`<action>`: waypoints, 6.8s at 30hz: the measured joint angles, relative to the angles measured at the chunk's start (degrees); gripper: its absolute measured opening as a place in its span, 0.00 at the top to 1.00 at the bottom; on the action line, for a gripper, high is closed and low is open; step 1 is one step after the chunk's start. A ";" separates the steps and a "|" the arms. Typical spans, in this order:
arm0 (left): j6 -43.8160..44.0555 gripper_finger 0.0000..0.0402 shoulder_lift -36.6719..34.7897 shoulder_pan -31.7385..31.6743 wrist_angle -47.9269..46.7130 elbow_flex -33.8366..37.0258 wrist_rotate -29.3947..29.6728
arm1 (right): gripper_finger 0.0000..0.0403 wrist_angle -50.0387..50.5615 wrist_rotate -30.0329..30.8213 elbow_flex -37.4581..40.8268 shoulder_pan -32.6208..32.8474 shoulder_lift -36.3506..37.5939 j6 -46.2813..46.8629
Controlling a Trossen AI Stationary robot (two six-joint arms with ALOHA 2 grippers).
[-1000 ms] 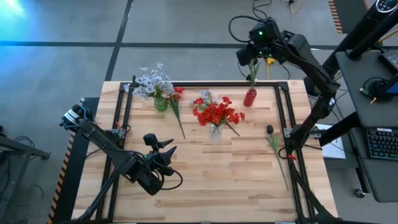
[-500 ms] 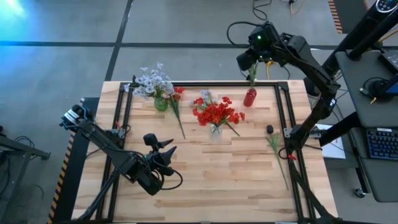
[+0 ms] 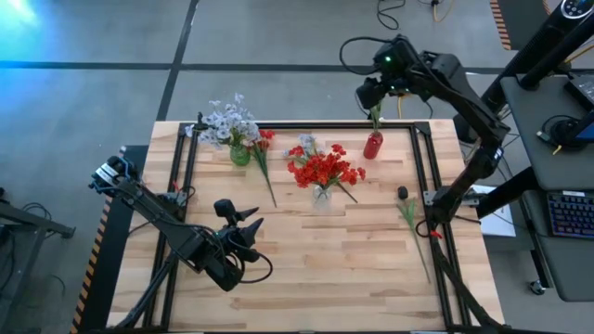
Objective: Sort flowers into vase by color
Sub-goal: Put the left black flower into the red vase
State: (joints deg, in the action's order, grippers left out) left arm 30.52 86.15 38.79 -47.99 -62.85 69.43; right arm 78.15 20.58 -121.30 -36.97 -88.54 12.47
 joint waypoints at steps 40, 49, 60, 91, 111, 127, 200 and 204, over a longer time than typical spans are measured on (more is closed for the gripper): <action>1.07 0.66 0.00 0.00 0.17 0.00 -1.52 | 0.52 -10.33 1.92 34.26 12.48 17.39 10.25; 1.01 0.66 0.00 0.00 0.17 0.00 -1.51 | 0.52 -23.75 1.94 45.99 11.18 19.03 10.51; 1.09 0.66 0.00 0.00 0.20 0.00 -1.51 | 0.52 -23.92 5.01 46.40 9.44 18.89 10.32; 1.11 0.66 0.00 0.01 0.17 0.00 -1.49 | 0.52 -28.00 12.51 46.86 8.81 13.59 8.93; -10.79 0.66 0.00 -0.04 18.03 -4.66 -1.06 | 0.52 -18.10 7.48 40.82 9.35 28.56 6.49; -22.08 0.66 0.92 -0.91 26.01 -6.86 -0.90 | 0.52 -25.39 7.56 47.72 9.35 33.51 2.33; -27.89 0.66 0.87 -2.64 13.63 -6.78 4.63 | 0.34 -35.62 6.47 52.33 4.59 16.18 7.54; -27.87 0.66 0.87 -2.67 13.53 -6.78 4.61 | 0.32 -34.93 6.53 52.33 4.57 16.21 7.54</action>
State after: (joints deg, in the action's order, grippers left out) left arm 2.65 87.02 36.12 -34.46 -69.63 74.04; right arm 43.22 27.11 -68.97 -32.40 -72.34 20.01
